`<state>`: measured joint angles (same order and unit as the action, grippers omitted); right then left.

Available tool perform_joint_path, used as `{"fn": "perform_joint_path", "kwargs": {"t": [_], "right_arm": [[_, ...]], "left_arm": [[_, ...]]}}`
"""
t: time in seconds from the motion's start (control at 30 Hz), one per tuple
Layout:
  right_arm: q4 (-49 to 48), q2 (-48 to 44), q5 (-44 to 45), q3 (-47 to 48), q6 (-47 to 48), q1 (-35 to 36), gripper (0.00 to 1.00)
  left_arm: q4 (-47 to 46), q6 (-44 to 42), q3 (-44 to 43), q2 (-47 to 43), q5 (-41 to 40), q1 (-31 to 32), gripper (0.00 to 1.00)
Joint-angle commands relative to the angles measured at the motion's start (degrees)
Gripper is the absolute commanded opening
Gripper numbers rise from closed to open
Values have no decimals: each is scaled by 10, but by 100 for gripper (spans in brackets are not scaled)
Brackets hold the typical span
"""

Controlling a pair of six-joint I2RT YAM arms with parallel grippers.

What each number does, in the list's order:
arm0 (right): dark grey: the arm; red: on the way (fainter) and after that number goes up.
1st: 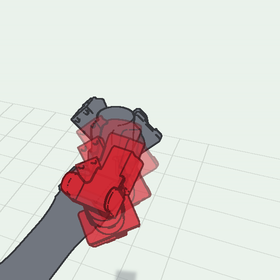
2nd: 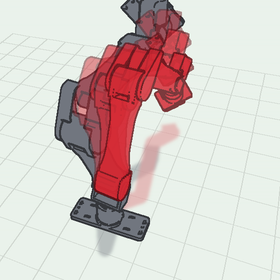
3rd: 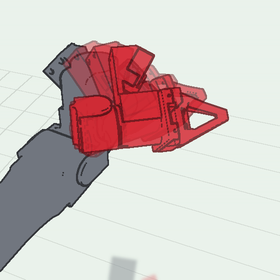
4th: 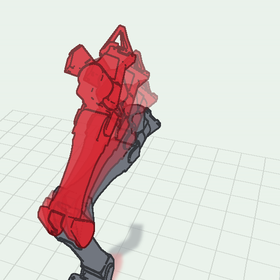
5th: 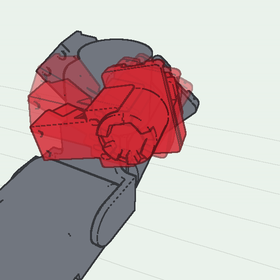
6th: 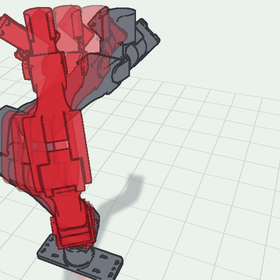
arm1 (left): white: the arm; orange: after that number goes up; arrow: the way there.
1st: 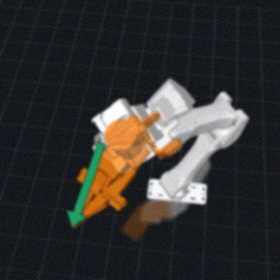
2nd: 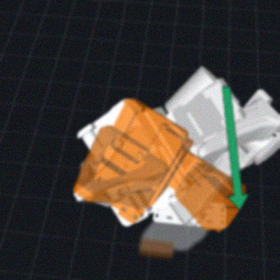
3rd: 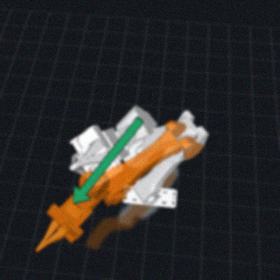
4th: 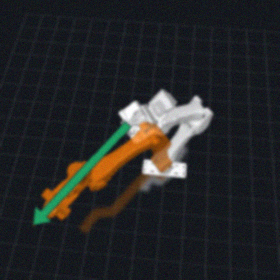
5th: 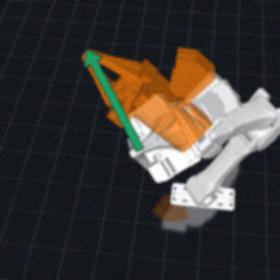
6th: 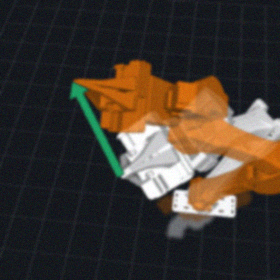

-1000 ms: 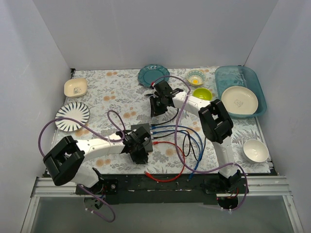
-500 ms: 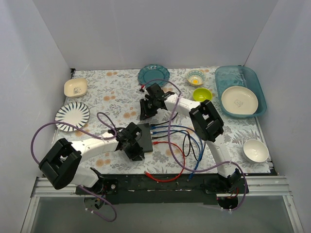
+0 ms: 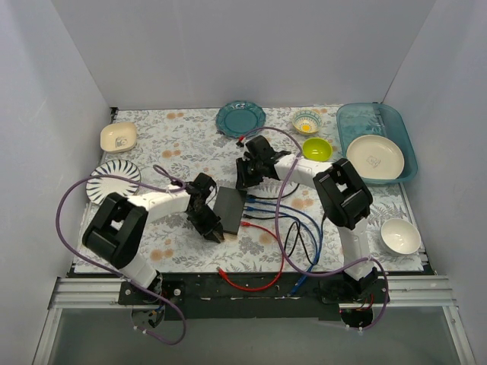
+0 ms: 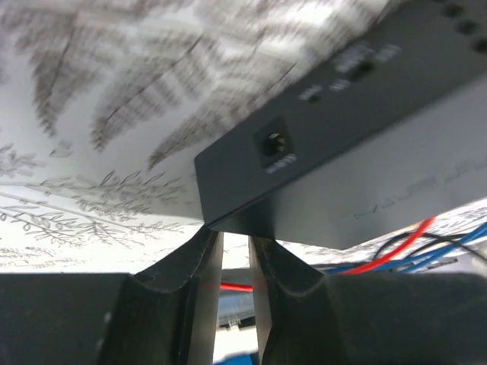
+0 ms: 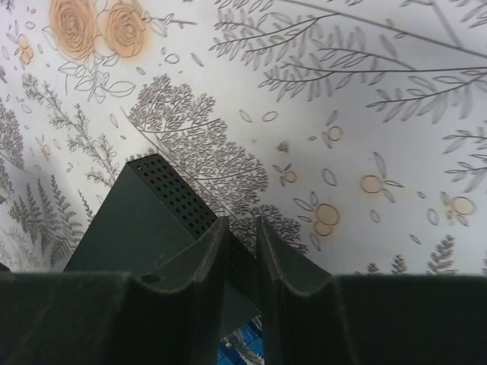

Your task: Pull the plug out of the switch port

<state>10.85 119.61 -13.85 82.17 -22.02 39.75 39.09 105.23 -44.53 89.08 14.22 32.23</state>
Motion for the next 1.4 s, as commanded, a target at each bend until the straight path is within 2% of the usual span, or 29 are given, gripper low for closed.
{"fn": "perform_joint_path", "kwargs": {"t": [0.0, 0.17, 0.37, 0.6, 0.7, 0.93, 1.03, 1.07, 1.2, 1.37], "right_arm": [[88, -18, -62, -27, -8, 26, 30], [100, -23, -66, -29, -22, 26, 30], [102, -25, -68, -27, -41, 25, 30], [103, -42, -66, -44, -53, 24, 30], [106, -46, -52, -44, -49, 13, 31], [114, -98, -9, -45, -40, -22, 31], [103, -134, -21, -83, -43, -21, 32], [85, -142, -28, -122, -50, -21, 32], [43, -159, -52, -193, -73, -12, 31], [37, -110, -60, -163, -78, -12, 31]], "left_arm": [[-91, -25, -55, 92, -126, -61, 21], [-107, -45, -123, 141, -109, -120, 22], [-102, -86, -225, 209, -102, -154, 23], [-92, -111, -336, 278, -75, -178, 24], [-80, -115, -359, 280, -83, -177, 25], [-51, -123, -322, 184, -162, -177, 31], [-50, -122, -282, 123, -182, -176, 33], [-49, -122, -259, 102, -187, -176, 33], [-32, -115, -211, 95, -226, -176, 34], [-22, -108, -214, 159, -224, -177, 33]]}}
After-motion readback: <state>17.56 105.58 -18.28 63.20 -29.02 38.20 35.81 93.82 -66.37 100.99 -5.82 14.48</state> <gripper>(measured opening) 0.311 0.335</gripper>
